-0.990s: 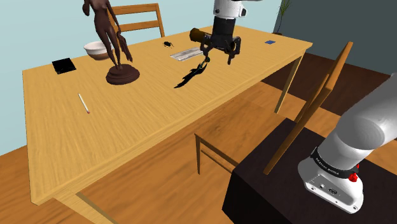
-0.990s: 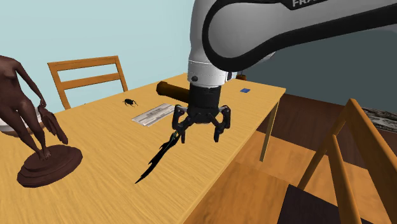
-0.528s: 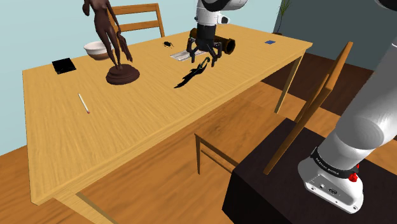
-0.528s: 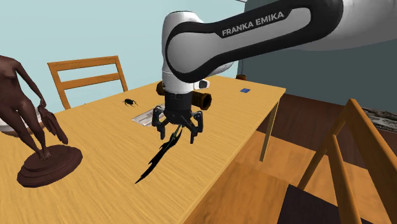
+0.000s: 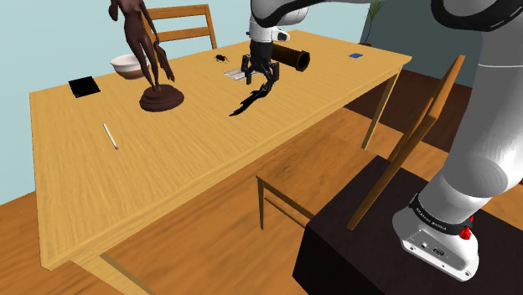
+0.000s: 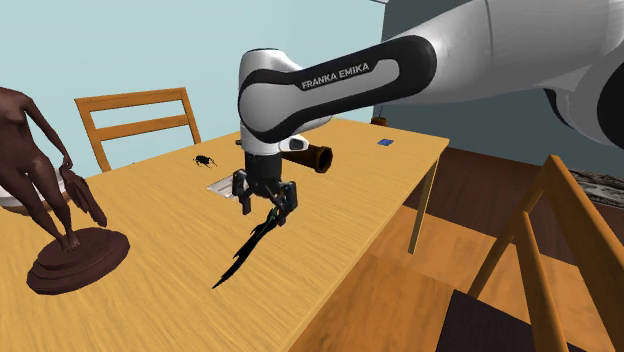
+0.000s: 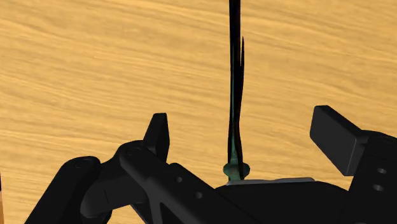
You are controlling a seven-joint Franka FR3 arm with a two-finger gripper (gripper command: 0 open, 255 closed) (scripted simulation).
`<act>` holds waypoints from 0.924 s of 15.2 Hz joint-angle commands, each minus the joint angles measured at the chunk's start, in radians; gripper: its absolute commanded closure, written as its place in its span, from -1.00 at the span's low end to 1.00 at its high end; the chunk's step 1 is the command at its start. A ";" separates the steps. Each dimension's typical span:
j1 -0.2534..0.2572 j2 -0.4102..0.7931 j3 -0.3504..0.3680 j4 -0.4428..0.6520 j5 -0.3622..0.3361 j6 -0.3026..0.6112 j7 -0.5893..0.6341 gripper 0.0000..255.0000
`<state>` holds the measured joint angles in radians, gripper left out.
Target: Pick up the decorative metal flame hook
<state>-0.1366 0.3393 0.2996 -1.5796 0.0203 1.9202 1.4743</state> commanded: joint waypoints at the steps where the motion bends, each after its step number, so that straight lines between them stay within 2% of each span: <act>1: 0.001 0.014 -0.003 -0.007 -0.003 0.021 0.005 -1.00; 5: 0.001 0.028 -0.005 -0.049 -0.006 0.076 0.003 -1.00; 7: 0.001 0.028 -0.005 -0.049 -0.006 0.076 0.003 -1.00; 8: 0.001 0.030 -0.005 -0.047 -0.007 0.075 0.002 1.00; 14: 0.001 0.030 -0.005 -0.047 -0.007 0.076 0.002 1.00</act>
<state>-0.1353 0.3694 0.2946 -1.6266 0.0137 1.9962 1.4765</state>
